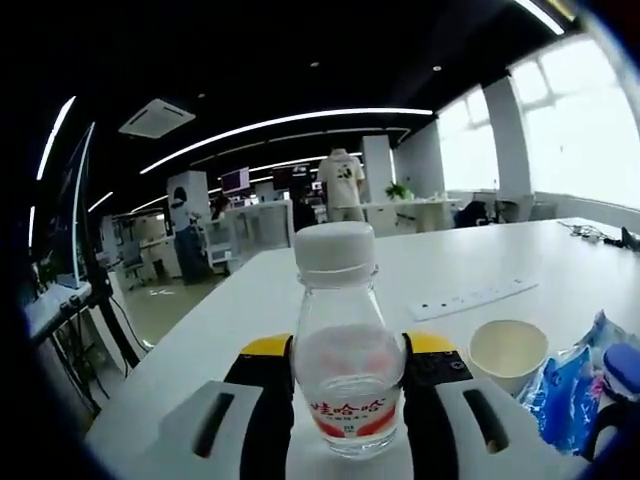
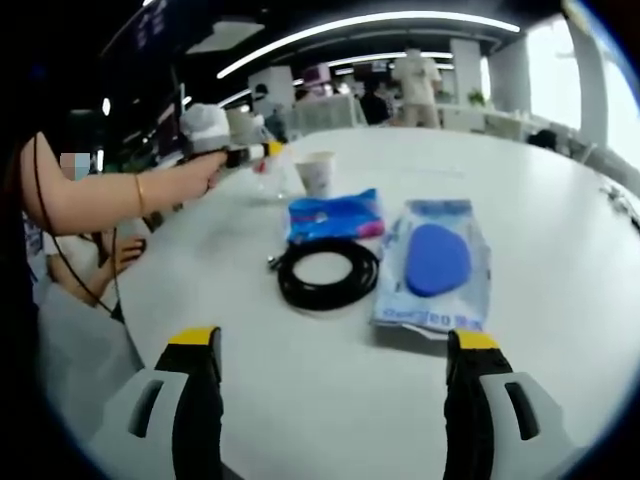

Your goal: Arrange the tabletop items into an orderly group along one side of the table until the central work area is clear of visible clutter.

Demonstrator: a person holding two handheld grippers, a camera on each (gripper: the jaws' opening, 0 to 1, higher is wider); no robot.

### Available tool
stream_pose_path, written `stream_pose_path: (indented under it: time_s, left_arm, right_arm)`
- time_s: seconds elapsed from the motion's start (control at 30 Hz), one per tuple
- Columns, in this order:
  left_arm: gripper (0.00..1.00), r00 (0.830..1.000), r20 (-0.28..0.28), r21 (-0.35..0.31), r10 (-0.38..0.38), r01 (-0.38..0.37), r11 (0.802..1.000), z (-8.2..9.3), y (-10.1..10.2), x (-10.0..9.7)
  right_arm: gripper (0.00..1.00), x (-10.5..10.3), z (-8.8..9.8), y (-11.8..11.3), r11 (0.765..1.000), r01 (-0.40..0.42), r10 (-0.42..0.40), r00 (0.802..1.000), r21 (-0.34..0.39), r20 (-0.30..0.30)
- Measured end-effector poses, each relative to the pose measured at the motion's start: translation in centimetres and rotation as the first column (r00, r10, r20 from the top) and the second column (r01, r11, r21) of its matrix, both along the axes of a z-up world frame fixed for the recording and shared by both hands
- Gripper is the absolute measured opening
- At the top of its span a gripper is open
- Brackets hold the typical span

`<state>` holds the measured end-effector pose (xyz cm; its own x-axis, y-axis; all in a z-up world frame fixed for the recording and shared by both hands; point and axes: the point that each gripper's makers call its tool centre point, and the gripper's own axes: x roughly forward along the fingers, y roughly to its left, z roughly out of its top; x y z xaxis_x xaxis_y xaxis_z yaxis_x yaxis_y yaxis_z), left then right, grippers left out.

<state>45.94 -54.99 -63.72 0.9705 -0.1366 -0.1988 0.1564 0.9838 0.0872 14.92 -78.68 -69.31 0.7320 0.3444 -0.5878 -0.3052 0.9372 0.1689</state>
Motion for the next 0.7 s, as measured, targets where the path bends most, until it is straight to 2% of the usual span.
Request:
stream_pose_path:
  time_s: [0.43,0.6,0.7]
  left_arm:
    - [0.42,1.0,0.0,-0.006,0.023,-0.023,1.0,-0.02,0.06,0.06]
    - [0.54,1.0,0.012,0.016,0.016,-0.016,1.0,-0.04,0.17,0.07]
    - [0.57,1.0,0.015,0.012,0.006,-0.006,1.0,0.11,0.16,-0.14]
  right_arm:
    - [0.91,0.0,0.01,-0.12,1.0,0.0,0.0,1.0,-0.001,0.003]
    - [0.91,0.04,0.03,-0.22,1.0,0.003,-0.003,1.0,0.0,0.005]
    - [0.91,0.07,0.03,-0.19,1.0,0.002,-0.002,1.0,0.001,0.005]
